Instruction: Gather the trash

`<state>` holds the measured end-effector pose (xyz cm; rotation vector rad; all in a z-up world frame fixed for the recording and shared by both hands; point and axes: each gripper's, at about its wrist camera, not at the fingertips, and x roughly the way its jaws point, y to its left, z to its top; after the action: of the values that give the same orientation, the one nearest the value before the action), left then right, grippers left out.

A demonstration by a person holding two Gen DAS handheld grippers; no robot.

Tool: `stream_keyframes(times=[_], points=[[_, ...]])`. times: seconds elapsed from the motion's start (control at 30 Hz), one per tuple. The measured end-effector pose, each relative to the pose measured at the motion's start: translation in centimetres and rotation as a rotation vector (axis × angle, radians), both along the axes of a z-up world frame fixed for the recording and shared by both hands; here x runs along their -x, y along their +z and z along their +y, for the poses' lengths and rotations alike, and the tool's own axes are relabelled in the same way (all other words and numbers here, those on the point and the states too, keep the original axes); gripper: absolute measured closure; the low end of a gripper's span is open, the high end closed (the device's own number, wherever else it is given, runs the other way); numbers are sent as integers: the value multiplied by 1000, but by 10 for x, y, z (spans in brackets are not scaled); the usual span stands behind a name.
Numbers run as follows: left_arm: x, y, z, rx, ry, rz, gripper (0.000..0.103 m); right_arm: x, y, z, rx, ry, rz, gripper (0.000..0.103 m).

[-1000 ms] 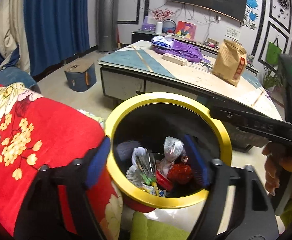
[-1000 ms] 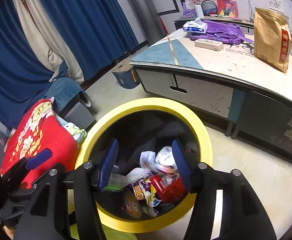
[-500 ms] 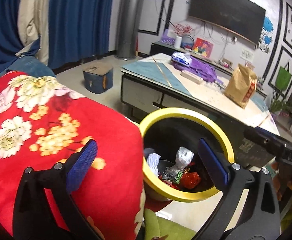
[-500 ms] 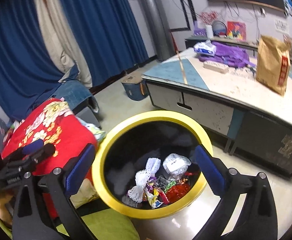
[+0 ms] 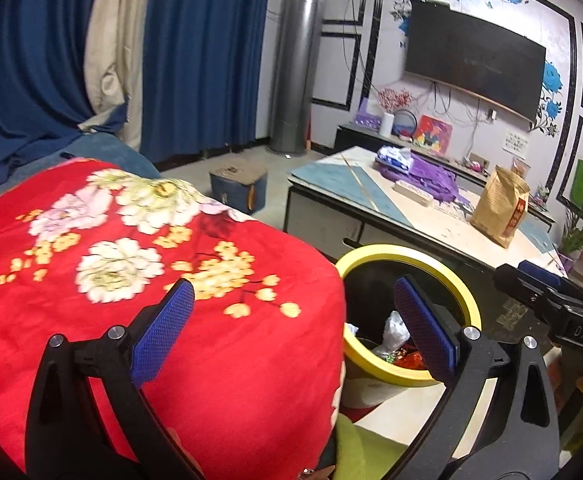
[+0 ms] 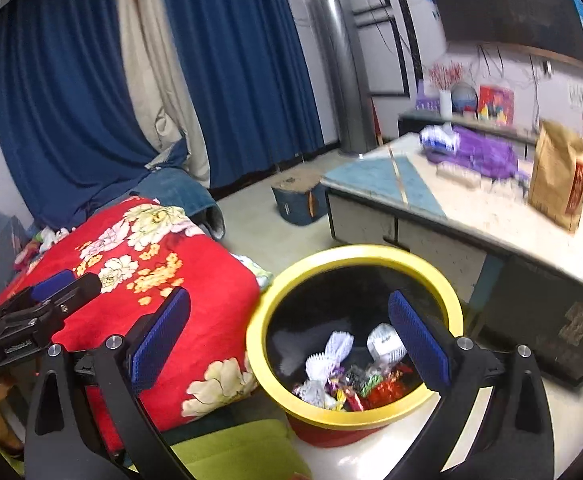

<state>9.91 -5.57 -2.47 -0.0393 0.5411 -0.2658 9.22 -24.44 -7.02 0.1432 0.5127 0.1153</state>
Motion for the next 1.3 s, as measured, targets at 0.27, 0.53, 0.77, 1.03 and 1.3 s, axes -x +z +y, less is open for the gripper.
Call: stream_keyframes(times=[0.27, 0.53, 0.77, 1.03, 1.3], points=[[53, 1, 35, -11, 66, -119, 11, 48, 9, 44, 125, -57, -299, 6], [72, 3, 46, 19, 112, -183, 11, 62, -3, 62, 140, -28, -356, 6], [70, 0, 45, 27, 105, -177, 11, 56, -8, 68, 162, -15, -328, 6], [70, 0, 45, 21, 110, -179, 11, 55, -10, 67, 155, -14, -322, 6], [70, 0, 45, 19, 110, -182, 11, 55, -10, 65, 142, -30, -319, 6]])
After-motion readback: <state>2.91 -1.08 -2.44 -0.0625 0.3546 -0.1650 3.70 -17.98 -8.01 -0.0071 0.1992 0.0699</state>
